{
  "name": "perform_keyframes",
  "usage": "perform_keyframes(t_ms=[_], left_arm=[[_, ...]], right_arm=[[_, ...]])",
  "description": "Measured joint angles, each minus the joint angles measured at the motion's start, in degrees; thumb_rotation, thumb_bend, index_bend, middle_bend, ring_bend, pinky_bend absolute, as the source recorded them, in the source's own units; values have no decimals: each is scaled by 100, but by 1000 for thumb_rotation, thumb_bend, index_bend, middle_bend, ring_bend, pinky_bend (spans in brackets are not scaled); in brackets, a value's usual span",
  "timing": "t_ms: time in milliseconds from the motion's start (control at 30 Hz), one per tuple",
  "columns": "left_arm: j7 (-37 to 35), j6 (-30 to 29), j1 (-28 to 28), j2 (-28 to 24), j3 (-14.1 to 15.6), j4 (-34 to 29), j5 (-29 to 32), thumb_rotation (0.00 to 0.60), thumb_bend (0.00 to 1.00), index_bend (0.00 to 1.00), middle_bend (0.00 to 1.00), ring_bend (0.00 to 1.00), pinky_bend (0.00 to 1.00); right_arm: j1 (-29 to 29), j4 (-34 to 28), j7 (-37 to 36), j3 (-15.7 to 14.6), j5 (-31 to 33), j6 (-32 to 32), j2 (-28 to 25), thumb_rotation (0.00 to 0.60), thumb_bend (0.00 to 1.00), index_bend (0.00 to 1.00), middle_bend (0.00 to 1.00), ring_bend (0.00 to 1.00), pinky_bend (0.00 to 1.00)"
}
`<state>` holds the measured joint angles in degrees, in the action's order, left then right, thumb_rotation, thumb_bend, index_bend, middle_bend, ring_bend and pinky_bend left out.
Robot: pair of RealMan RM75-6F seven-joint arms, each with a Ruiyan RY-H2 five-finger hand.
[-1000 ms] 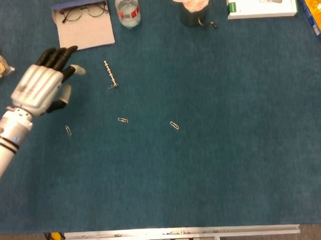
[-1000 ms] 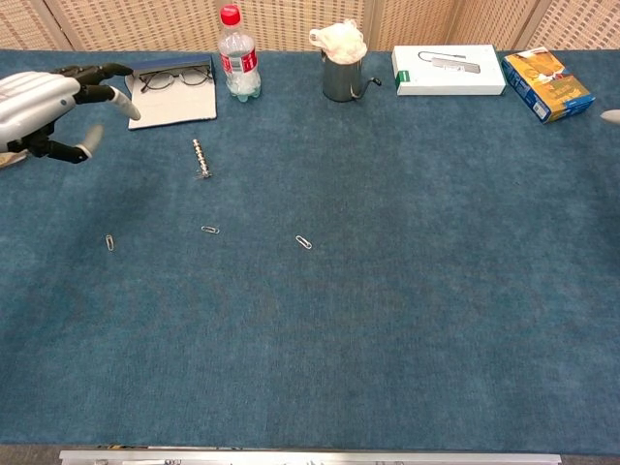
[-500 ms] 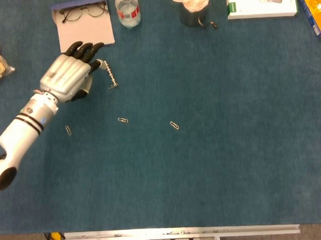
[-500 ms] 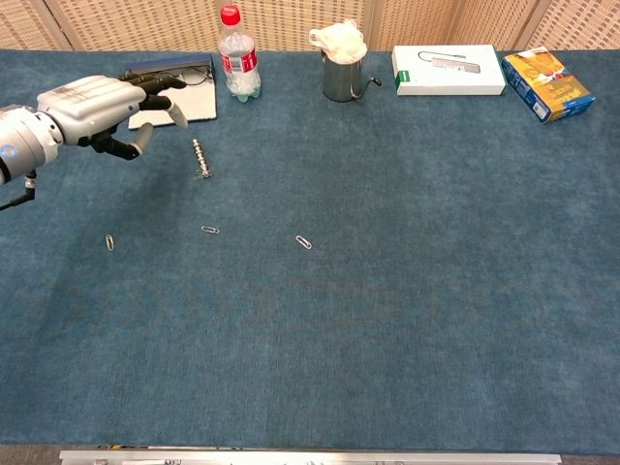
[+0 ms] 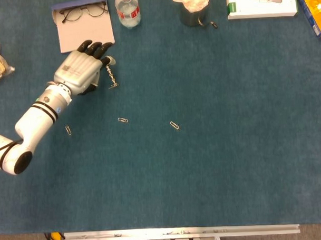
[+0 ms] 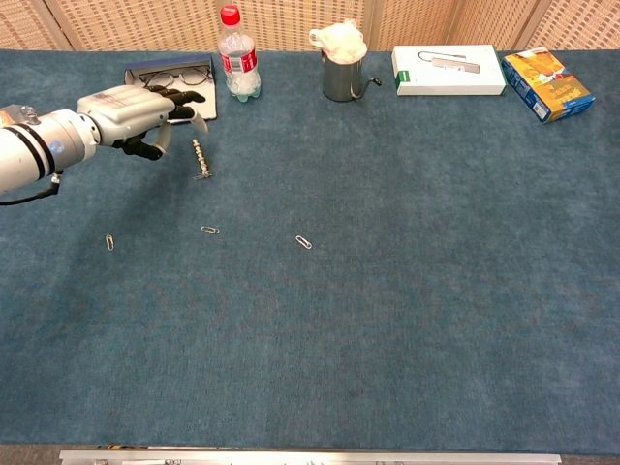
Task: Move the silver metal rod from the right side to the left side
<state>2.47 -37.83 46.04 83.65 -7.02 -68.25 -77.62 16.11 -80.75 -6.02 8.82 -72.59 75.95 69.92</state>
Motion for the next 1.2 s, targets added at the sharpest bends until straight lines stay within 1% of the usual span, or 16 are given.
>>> perform_keyframes(t_ms=[467,667,1200], left_arm=[[555,382,296,324,107,298,463,600,922,201,0,0,0],[653,527,416,442,108,441,680,600,922,202,0,0,0],[792,620,447,465,239,594,989,600,922,205,0,0,0]], right_arm=[[-42,115,-53,69,-74,-79,102,600,0,55,7,0,0],[-51,183,-6,88,-88,-95,169,600,0,55,7,0,0],[-67,223,-29,128,-150,-157,237,600,0,62,7,0,0]])
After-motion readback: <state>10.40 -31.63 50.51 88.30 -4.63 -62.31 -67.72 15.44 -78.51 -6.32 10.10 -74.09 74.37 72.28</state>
